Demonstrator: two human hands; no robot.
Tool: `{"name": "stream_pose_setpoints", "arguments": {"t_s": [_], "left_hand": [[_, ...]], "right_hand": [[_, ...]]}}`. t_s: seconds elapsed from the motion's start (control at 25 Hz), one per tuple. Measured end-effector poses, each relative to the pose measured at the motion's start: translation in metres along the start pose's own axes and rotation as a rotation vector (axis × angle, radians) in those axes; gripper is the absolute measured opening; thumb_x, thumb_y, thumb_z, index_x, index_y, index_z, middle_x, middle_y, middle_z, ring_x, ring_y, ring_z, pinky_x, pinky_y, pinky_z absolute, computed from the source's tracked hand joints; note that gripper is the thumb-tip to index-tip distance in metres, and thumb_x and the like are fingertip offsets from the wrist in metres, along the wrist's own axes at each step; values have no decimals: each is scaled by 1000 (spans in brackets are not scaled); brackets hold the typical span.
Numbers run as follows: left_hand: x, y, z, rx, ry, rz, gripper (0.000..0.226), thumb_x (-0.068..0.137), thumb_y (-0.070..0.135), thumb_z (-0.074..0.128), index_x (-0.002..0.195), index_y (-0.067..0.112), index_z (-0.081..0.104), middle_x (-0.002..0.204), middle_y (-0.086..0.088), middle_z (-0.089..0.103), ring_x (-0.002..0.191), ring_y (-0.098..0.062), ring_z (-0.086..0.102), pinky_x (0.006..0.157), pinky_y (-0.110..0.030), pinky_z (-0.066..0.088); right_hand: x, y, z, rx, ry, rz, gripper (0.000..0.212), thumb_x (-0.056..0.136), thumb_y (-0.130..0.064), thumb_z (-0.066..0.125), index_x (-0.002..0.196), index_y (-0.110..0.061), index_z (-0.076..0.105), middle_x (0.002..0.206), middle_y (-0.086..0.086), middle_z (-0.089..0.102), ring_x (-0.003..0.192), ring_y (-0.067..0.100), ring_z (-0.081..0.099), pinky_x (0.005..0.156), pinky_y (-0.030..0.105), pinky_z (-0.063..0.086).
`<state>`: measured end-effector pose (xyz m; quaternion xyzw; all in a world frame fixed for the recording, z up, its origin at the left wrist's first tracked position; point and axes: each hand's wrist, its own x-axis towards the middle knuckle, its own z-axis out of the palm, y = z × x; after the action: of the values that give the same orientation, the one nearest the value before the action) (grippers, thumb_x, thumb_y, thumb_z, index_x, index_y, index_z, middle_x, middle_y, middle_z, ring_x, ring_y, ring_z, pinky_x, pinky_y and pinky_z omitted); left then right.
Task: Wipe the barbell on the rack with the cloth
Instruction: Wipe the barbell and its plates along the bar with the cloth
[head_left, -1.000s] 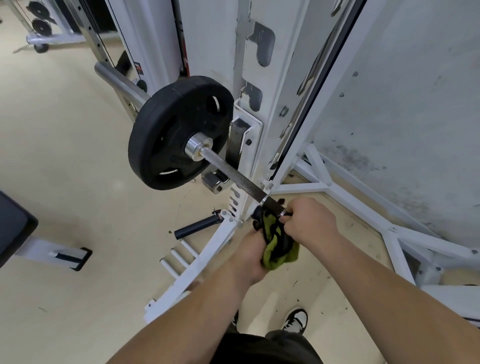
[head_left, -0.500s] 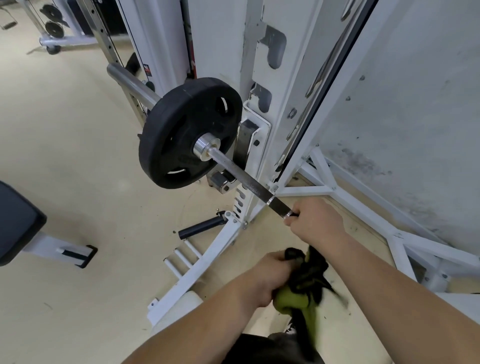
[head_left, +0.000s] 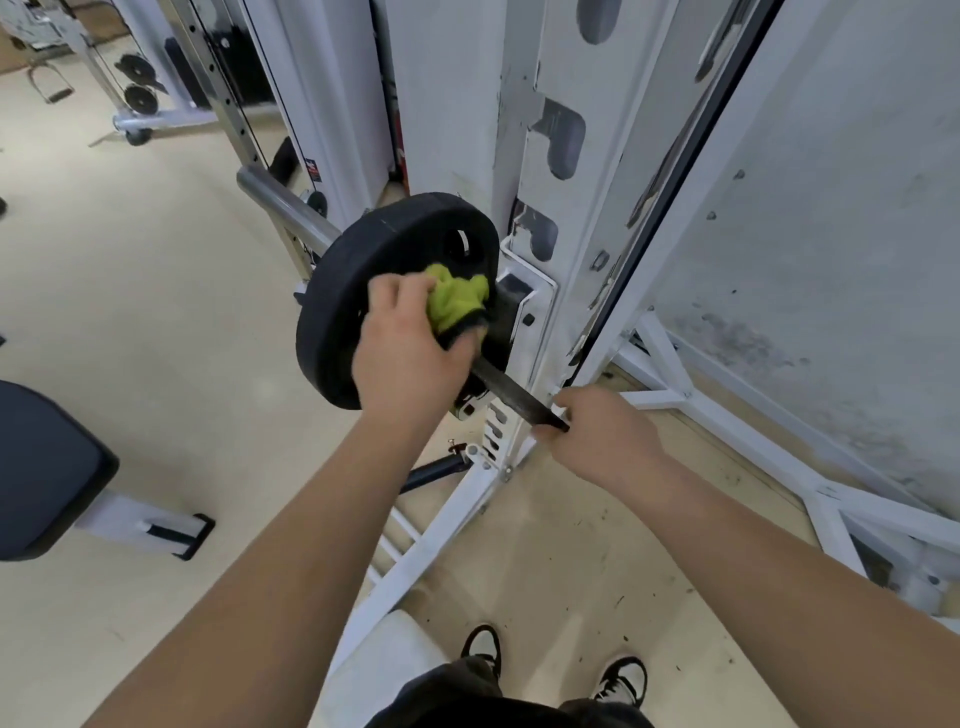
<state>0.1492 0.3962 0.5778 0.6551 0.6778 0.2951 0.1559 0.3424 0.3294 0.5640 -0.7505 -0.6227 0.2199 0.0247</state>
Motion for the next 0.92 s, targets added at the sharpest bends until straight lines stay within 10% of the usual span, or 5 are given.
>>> {"name": "stream_pose_setpoints", "arguments": {"t_s": [0.16, 0.36, 0.64, 0.92], "left_hand": [[-4, -19, 60, 218, -203, 42, 46, 86, 54, 64, 113, 20, 49, 122, 0, 59, 100, -33, 57, 62, -35, 42], [14, -31, 46, 358, -183, 104, 63, 90, 41, 60, 149, 38, 37, 124, -6, 56, 102, -34, 61, 63, -38, 51], [18, -11, 38, 462, -353, 92, 30, 91, 50, 52, 96, 21, 60, 75, 2, 52, 66, -25, 58, 55, -29, 46], [26, -11, 40, 581, -200, 110, 37, 85, 34, 63, 120, 22, 60, 107, -8, 59, 87, -34, 65, 58, -33, 39]], "right_hand": [[23, -17, 16, -94, -17, 17, 34, 95, -46, 60, 72, -23, 51, 74, -2, 58, 75, 26, 61, 60, 30, 45], [39, -23, 8, -215, -28, 13, 41, 91, -41, 66, 65, -24, 38, 70, -4, 52, 71, 24, 56, 59, 28, 39], [38, -28, 8, -236, -45, -7, 40, 88, -30, 66, 65, -25, 34, 67, -7, 43, 72, 22, 52, 58, 28, 33], [39, -30, 5, -210, -69, -21, 42, 90, -30, 65, 65, -26, 31, 70, -6, 42, 75, 22, 53, 65, 29, 40]]}}
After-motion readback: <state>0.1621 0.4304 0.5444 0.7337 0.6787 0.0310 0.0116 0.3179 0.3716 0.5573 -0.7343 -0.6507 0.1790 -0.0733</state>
